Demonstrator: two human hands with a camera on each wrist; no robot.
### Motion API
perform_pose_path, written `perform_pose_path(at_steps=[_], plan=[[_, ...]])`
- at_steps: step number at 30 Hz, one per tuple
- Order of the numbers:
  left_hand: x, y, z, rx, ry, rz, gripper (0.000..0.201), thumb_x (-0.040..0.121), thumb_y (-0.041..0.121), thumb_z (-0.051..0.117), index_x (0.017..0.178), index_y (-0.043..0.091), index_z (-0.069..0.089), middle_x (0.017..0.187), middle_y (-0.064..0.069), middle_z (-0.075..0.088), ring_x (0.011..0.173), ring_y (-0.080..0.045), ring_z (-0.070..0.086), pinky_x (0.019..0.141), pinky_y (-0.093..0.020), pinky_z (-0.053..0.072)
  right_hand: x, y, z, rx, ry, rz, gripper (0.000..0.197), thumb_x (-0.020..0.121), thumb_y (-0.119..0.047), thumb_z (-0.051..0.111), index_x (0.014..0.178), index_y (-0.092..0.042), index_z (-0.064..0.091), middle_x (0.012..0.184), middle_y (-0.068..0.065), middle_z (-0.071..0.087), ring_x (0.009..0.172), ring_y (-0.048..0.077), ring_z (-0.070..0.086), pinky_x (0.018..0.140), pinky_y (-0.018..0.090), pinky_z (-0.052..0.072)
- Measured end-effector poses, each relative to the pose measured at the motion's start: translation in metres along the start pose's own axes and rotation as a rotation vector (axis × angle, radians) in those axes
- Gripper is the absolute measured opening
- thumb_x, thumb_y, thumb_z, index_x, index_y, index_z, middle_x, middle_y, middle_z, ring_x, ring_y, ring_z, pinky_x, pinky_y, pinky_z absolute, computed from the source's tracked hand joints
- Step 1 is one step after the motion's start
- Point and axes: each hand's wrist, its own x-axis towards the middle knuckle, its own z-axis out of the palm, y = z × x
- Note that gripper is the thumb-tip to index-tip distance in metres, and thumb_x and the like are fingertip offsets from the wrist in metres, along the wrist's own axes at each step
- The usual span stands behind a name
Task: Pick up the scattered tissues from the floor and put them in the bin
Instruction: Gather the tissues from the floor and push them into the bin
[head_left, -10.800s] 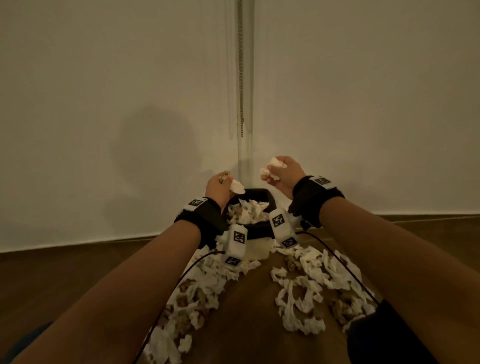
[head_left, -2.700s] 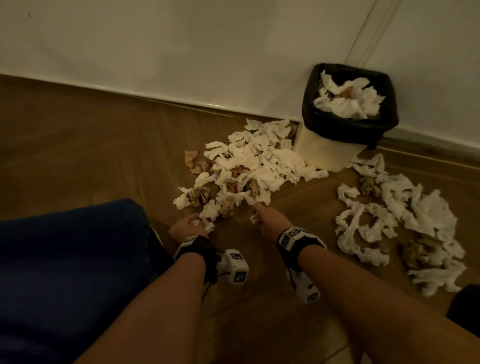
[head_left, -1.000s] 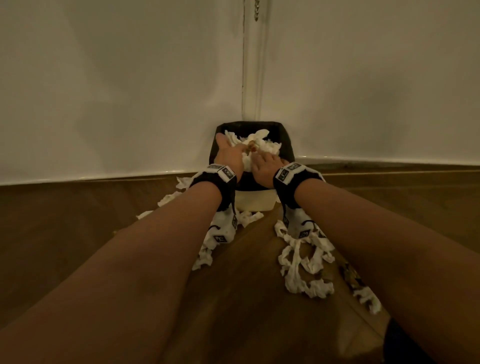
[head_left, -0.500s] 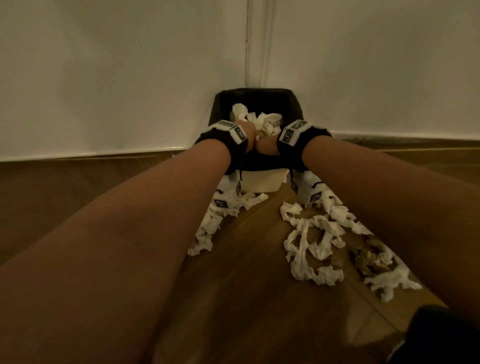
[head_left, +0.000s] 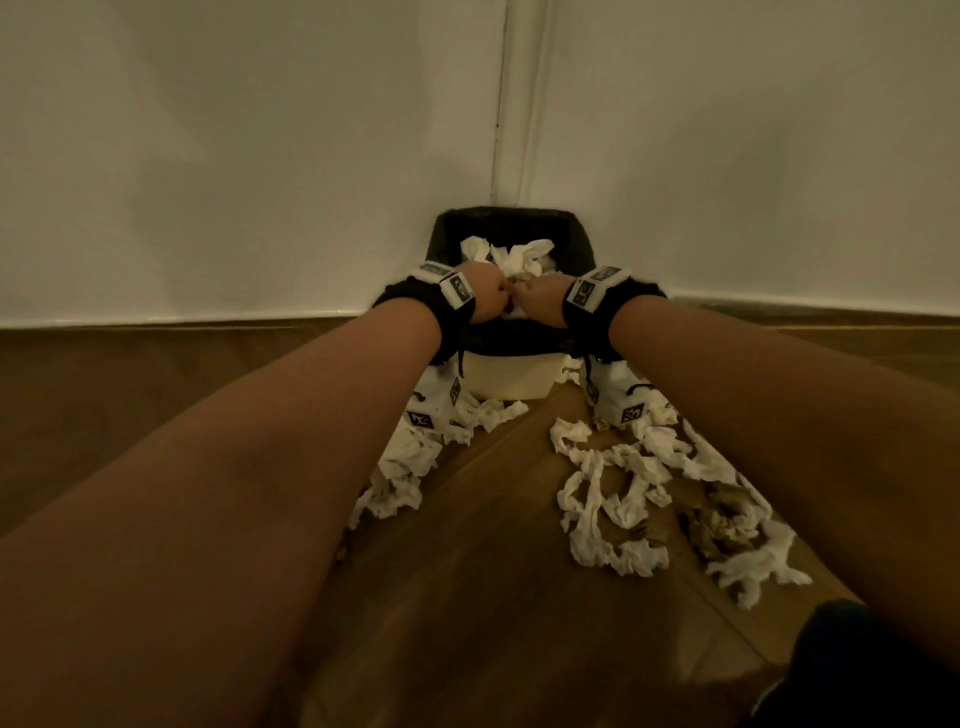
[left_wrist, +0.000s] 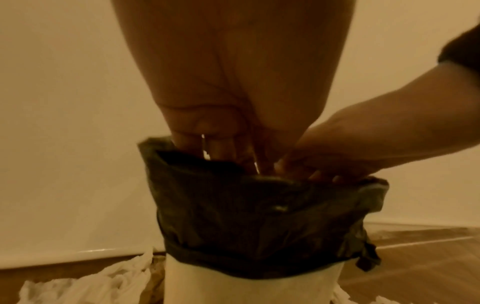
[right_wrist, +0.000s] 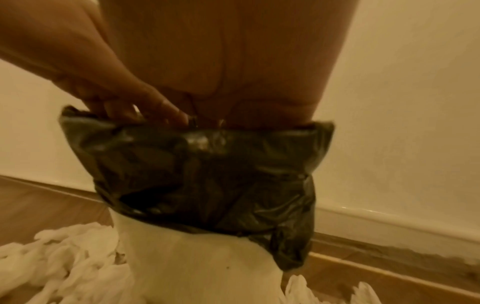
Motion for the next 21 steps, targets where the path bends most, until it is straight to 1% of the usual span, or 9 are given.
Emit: perform_pose_path(at_steps=[3,5,6,7,9,11,14,18,21], plan=[[-0.030,-0.007,-0.019,-0.120,0.105,0.033,0.035,0.098,0.020,0.036,0.115,0.008,0.064,0.115,-0.012,0.065,0.104,-0.027,0.059,0.085,-0.031,0.045,-0.027,0.013,-0.009,0.054,0.022,-0.146,0.042,0.102,-0.023,0.025,0.139,-0.005,0.034,0.133,0.020,0.050,0.117,0.035,0.052,0.093,0.037,0.041],[-0.050,-0.015,-0.024,-0.202,0.197,0.028,0.034,0.097,0.017,0.036,0.113,0.011,0.065,0.115,-0.008,0.065,0.103,-0.025,0.060,0.083,-0.028,0.045,-0.042,0.013,-0.014,0.112,0.119,-0.153,0.038,0.102,-0.025,0.025,0.124,-0.004,0.048,0.109,0.014,0.059,0.103,0.032,0.056,0.077,0.032,0.039],[-0.061,-0.020,-0.024,-0.249,0.237,0.012,0.033,0.096,0.016,0.036,0.113,0.013,0.065,0.115,-0.008,0.065,0.102,-0.025,0.061,0.084,-0.029,0.047,-0.049,0.015,-0.014,0.131,0.185,-0.159,0.037,0.102,-0.026,0.025,0.112,-0.004,0.053,0.096,0.010,0.056,0.097,0.031,0.055,0.074,0.030,0.036],[-0.073,-0.023,-0.024,-0.296,0.276,-0.008,0.032,0.095,0.015,0.036,0.111,0.014,0.064,0.113,-0.009,0.066,0.100,-0.026,0.061,0.086,-0.031,0.049,-0.056,0.015,-0.014,0.146,0.235,-0.162,0.036,0.101,-0.026,0.025,0.103,-0.005,0.054,0.090,0.008,0.053,0.093,0.031,0.053,0.073,0.031,0.035],[-0.094,-0.031,-0.016,-0.389,0.350,-0.048,0.030,0.093,0.015,0.038,0.108,0.018,0.064,0.109,-0.009,0.067,0.096,-0.025,0.063,0.085,-0.036,0.051,-0.073,0.016,-0.013,0.133,0.341,-0.180,0.036,0.100,-0.024,0.027,0.106,-0.003,0.055,0.101,0.012,0.054,0.097,0.032,0.052,0.080,0.036,0.040],[-0.117,-0.039,-0.006,-0.443,0.395,-0.086,0.029,0.093,0.015,0.038,0.107,0.020,0.063,0.107,-0.008,0.068,0.092,-0.025,0.063,0.079,-0.033,0.051,-0.093,0.015,-0.011,0.102,0.410,-0.189,0.035,0.099,-0.022,0.030,0.114,-0.005,0.057,0.112,0.015,0.055,0.103,0.032,0.051,0.087,0.039,0.043],[-0.151,-0.051,0.010,-0.482,0.360,-0.144,0.029,0.093,0.015,0.036,0.106,0.022,0.061,0.105,-0.008,0.068,0.083,-0.023,0.063,0.066,-0.027,0.046,-0.121,0.008,0.000,0.107,0.413,-0.201,0.033,0.098,-0.020,0.034,0.116,-0.010,0.059,0.117,0.014,0.055,0.108,0.030,0.050,0.091,0.040,0.045],[-0.190,-0.063,0.025,-0.481,0.349,-0.201,0.029,0.094,0.016,0.036,0.106,0.021,0.061,0.104,-0.006,0.068,0.072,-0.017,0.058,0.058,-0.024,0.041,-0.157,-0.008,0.012,0.121,0.381,-0.217,0.032,0.097,-0.019,0.035,0.116,-0.012,0.060,0.119,0.012,0.059,0.109,0.027,0.054,0.091,0.034,0.044],[-0.211,-0.070,0.030,-0.536,0.379,-0.248,0.029,0.094,0.015,0.035,0.104,0.020,0.062,0.104,-0.006,0.067,0.068,-0.017,0.056,0.051,-0.023,0.040,-0.174,-0.028,0.020,0.169,0.350,-0.241,0.032,0.097,-0.019,0.035,0.115,-0.012,0.061,0.117,0.012,0.061,0.107,0.027,0.056,0.091,0.035,0.046]])
